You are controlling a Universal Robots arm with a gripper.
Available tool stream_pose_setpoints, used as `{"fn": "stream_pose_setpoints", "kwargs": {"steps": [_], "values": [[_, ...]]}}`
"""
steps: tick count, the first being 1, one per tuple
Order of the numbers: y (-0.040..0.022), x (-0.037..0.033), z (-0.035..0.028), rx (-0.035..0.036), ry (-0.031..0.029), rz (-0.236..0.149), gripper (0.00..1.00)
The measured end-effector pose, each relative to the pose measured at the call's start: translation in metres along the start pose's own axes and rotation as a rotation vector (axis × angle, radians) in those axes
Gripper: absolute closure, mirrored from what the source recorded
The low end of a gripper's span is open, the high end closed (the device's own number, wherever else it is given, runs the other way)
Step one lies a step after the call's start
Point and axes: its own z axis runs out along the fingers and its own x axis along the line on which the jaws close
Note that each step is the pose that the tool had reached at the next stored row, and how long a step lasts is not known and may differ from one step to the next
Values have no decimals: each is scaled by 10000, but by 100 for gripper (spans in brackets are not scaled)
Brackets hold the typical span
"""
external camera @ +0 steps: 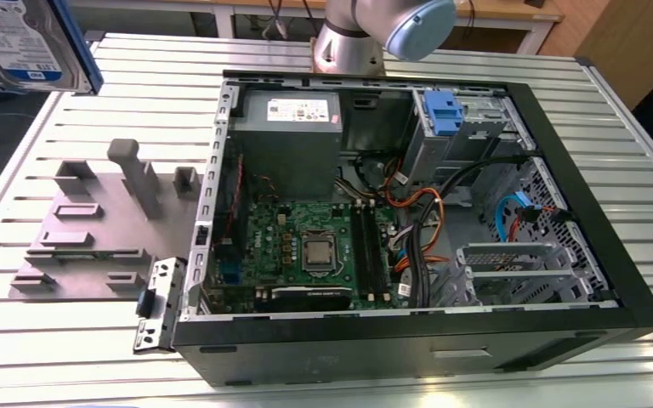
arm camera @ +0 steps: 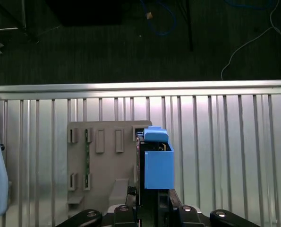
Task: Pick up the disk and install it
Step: 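Pick up the disk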
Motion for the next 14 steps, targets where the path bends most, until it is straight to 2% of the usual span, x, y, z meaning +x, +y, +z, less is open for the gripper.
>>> {"fn": "stream_pose_setpoints", "kwargs": {"steps": [2,14], "values": [[1,-1,-31,-1,0,0,65],[4,-2,-83,0,0,0,65]]}}
